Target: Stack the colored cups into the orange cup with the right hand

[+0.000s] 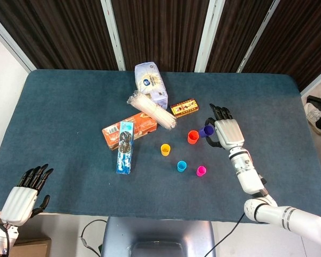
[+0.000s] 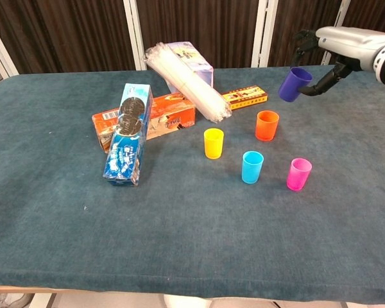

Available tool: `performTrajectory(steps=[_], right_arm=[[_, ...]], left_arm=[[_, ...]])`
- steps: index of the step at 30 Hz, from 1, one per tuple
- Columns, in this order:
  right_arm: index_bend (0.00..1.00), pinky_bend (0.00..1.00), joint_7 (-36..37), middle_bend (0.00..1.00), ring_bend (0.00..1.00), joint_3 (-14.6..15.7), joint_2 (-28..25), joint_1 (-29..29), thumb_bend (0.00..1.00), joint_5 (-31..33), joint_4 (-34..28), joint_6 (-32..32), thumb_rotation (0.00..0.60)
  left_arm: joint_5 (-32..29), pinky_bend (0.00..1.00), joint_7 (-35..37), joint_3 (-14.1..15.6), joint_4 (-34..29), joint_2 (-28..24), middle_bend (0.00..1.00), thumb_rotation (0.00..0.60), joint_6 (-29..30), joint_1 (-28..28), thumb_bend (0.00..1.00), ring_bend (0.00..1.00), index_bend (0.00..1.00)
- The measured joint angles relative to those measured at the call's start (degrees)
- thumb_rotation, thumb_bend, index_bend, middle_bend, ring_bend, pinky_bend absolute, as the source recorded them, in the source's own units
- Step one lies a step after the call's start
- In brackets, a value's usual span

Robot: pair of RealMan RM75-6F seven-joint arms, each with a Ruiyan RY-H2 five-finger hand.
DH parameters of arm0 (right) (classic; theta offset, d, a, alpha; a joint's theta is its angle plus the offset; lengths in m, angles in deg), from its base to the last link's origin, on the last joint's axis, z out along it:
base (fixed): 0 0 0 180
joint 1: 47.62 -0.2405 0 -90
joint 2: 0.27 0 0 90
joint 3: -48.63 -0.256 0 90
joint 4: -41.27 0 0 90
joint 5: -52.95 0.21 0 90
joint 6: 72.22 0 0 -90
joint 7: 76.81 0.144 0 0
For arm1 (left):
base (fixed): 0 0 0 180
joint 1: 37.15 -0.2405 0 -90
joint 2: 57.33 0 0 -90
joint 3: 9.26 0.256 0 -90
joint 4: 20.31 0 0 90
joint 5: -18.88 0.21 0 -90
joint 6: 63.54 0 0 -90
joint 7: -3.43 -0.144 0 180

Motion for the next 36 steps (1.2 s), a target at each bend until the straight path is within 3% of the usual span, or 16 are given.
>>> performTrajectory(steps=[7,16,20,25,28,36], right_arm=[[0.62,0.00,-10.2,0.06,0.00,0.5,4.7,-4.3,0.48,6.5,2.9,-0.1,0.600],[0.62,0.00,-13.7,0.06,0.00,1.8,9.5,-7.0,0.48,10.3,8.5,0.2,0.600],[0.48,0.00,-14.7,0.06,0.00,2.3,9.9,-7.7,0.48,11.2,9.1,1.0,0.600],[0.18,0.00,-13.5,0.03,0.00,2.7,10.5,-8.0,0.48,10.6,9.5,1.5,0.600],[0.06,0.00,-12.9,0.01,0.00,2.9,9.9,-7.7,0.48,10.4,8.0,1.6,0.600],[0.13,0.00,-9.4,0.01,0.00,4.6,6.2,-6.1,0.48,4.3,-2.1,0.4,0.600]], left_arm=[[-0.1,0.10,0.0,0.0,0.1,-0.1,0.00,0.600,0.1,-0.1,0.46,0.00,0.00],[-0.1,0.10,0.4,-0.2,0.2,-0.3,0.00,0.600,0.6,-0.3,0.46,0.00,0.00],[-0.4,0.10,0.6,-0.3,0.4,-0.2,0.00,0.600,0.3,-0.1,0.46,0.00,0.00],[-0.4,0.10,0.5,-0.3,0.3,-0.2,0.00,0.600,0.2,-0.1,0.46,0.00,0.00],[-0.3,0.10,0.7,-0.3,0.3,-0.2,0.00,0.600,0.4,-0.2,0.46,0.00,0.00],[-0.3,0.10,1.2,-0.2,0.0,-0.5,0.00,0.600,0.0,0.0,0.46,0.00,0.00]])
